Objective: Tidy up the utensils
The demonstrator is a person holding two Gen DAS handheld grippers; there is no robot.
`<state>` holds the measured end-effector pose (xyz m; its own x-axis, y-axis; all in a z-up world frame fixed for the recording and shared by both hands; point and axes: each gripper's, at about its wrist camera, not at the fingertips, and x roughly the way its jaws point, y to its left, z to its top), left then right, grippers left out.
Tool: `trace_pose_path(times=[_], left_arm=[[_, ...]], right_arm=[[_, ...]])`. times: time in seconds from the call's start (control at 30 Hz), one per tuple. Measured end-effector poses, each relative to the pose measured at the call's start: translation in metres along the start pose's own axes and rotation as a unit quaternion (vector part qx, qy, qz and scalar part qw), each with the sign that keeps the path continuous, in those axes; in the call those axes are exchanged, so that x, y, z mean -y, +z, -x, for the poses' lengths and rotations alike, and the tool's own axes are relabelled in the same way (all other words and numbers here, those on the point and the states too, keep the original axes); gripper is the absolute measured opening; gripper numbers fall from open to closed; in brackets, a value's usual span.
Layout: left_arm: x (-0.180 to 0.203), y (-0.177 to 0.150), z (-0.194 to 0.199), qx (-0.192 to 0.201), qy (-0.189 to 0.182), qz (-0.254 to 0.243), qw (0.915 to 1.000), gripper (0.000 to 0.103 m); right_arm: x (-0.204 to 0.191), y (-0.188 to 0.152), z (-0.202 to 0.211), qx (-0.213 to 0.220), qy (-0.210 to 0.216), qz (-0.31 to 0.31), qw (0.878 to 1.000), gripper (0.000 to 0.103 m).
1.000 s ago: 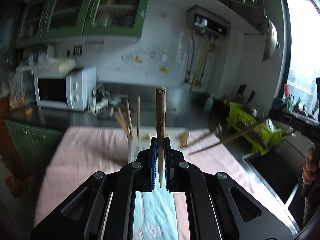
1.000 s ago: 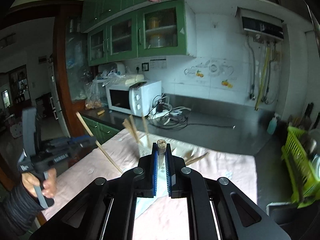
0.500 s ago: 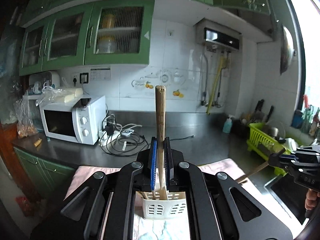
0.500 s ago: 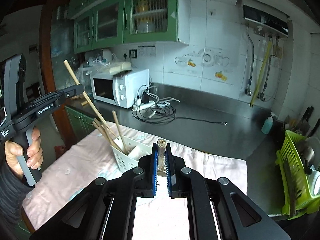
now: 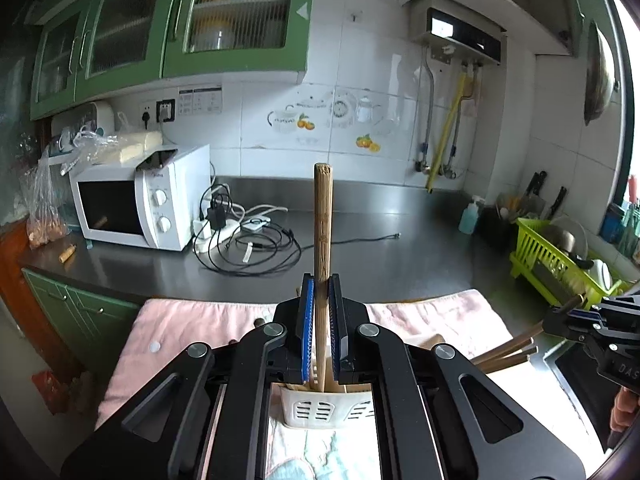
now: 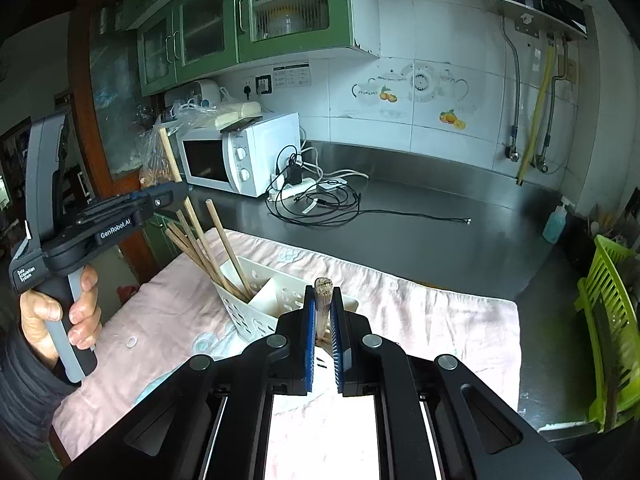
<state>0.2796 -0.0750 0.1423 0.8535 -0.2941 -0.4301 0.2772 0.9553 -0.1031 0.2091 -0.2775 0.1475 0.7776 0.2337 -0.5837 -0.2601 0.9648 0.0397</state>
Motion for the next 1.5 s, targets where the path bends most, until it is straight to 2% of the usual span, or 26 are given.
trace_pose_path(times=[0.17, 0.23, 0.37, 0.4, 0.43, 0.53, 0.6, 0.67, 0.8, 0.93, 1.0, 1.03, 1.07, 1.17, 1.5], left_arm=[[-0.004, -0.003, -0.004, -0.011, -0.004, 0.015, 0.9998, 0.006], [-0.005, -0.004, -0.001, -0.009, -0.007, 0.017, 0.9998, 0.006], [-0.006, -0.005, 0.011, -0.006, -0.004, 0.022, 0.9997, 0.009], [-0.006, -0.005, 0.016, -0.003, -0.005, 0.023, 0.9997, 0.010], [-0.007, -0.006, 0.023, 0.002, -0.008, 0.024, 0.9997, 0.014], [-0.009, -0.013, 0.047, 0.015, -0.010, 0.030, 0.9994, 0.036], [-0.008, -0.022, 0.063, 0.023, -0.008, 0.025, 0.9994, 0.040], [-0.008, -0.033, 0.078, 0.026, -0.005, 0.027, 0.9993, 0.053], [-0.008, -0.060, 0.103, 0.033, 0.000, 0.026, 0.9991, 0.069], [-0.006, -0.091, 0.126, 0.032, 0.014, 0.012, 0.9993, 0.087], [-0.005, -0.109, 0.138, 0.032, 0.022, 0.006, 0.9992, 0.092], [-0.006, -0.115, 0.143, 0.032, 0.025, 0.006, 0.9992, 0.095], [-0.008, -0.123, 0.148, 0.031, 0.026, 0.011, 0.9991, 0.098], [-0.014, -0.140, 0.159, 0.022, 0.025, 0.019, 0.9993, 0.098], [-0.015, -0.187, 0.186, 0.006, 0.077, 0.012, 0.9969, 0.098]], right_arm=[[-0.001, 0.003, 0.005, 0.011, -0.003, -0.003, 1.000, 0.009], [-0.002, 0.003, 0.008, 0.016, -0.005, -0.001, 1.000, 0.016], [-0.005, 0.003, 0.023, 0.034, -0.014, 0.001, 0.999, 0.019], [-0.006, 0.002, 0.027, 0.038, -0.014, 0.000, 0.999, 0.023], [-0.008, 0.000, 0.033, 0.044, -0.015, 0.000, 0.999, 0.028], [-0.017, -0.009, 0.051, 0.064, -0.022, 0.003, 0.998, 0.034], [-0.024, -0.019, 0.063, 0.076, -0.023, 0.003, 0.997, 0.042], [-0.030, -0.029, 0.072, 0.085, -0.026, 0.003, 0.996, 0.046], [-0.046, -0.058, 0.088, 0.101, -0.040, -0.001, 0.994, 0.062], [-0.057, -0.087, 0.095, 0.102, -0.036, -0.022, 0.994, 0.075], [-0.064, -0.100, 0.097, 0.103, -0.038, -0.027, 0.994, 0.077], [-0.067, -0.108, 0.098, 0.103, -0.039, -0.031, 0.993, 0.084], [-0.071, -0.115, 0.099, 0.102, -0.039, -0.034, 0.993, 0.085], [-0.081, -0.134, 0.097, 0.096, -0.051, -0.033, 0.993, 0.087], [-0.100, -0.182, 0.090, 0.067, -0.092, -0.047, 0.992, 0.093]])
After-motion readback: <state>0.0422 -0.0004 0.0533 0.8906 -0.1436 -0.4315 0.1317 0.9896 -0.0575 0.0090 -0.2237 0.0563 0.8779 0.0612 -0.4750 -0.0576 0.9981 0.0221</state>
